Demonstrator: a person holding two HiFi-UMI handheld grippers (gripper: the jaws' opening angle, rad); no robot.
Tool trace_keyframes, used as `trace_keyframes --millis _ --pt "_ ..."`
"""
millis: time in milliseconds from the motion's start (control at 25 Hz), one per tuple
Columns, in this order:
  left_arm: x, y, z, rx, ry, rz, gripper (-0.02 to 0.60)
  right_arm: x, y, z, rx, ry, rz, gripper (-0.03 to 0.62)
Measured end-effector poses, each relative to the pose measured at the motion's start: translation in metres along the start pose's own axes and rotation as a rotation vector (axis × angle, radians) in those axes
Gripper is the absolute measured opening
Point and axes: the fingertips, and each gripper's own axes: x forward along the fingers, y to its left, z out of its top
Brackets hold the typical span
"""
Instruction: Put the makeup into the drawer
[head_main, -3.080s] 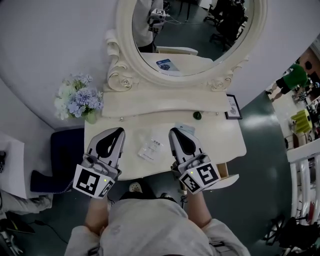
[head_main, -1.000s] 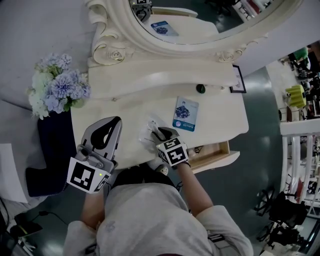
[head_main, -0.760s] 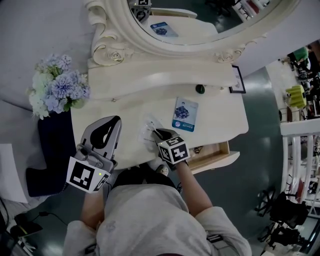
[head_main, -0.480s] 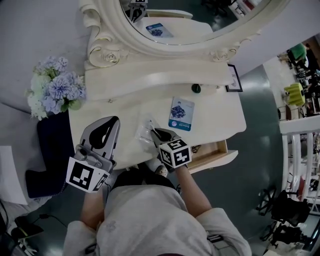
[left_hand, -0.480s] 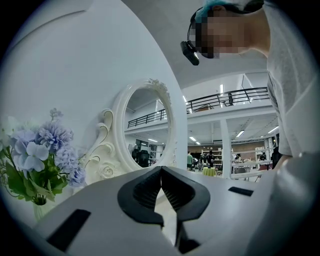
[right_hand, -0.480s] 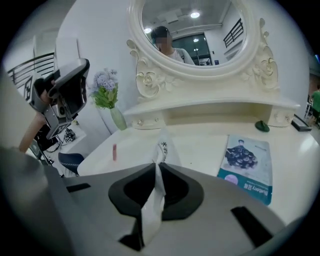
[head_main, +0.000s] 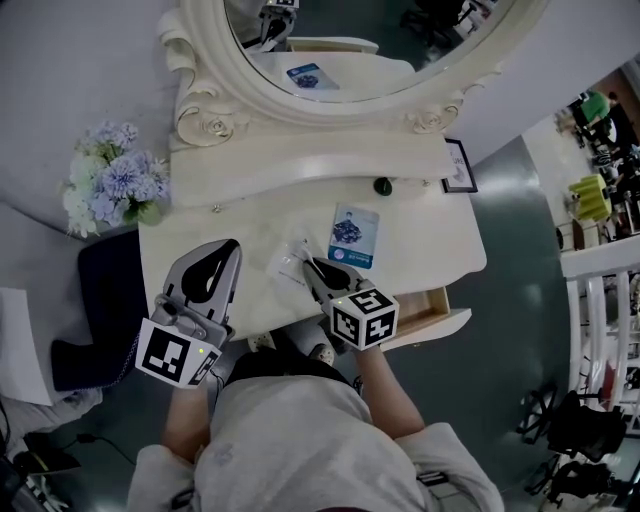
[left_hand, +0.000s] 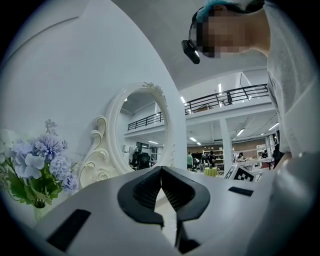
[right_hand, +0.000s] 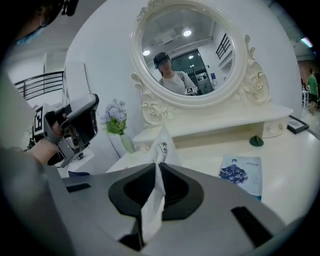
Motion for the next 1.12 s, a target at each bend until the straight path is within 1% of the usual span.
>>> trace_keyframes --millis 560,840,1120 --pt "0.001 -0.043 0.019 0.030 -0.031 0.028 0.014 -0.066 0.011 0.044 -0.003 -0.194 0.099 0.037" --pt "0.001 -0.068 0.027 0.041 -0.051 0.041 0.014 -0.105 0.012 0.061 -0.022 -0.270 0.128 0.037" --pt "-0.003 -0.091 0.032 0.052 -0.063 0.057 0.014 -0.136 0.007 0.066 -0.028 -0.329 0.141 0.037"
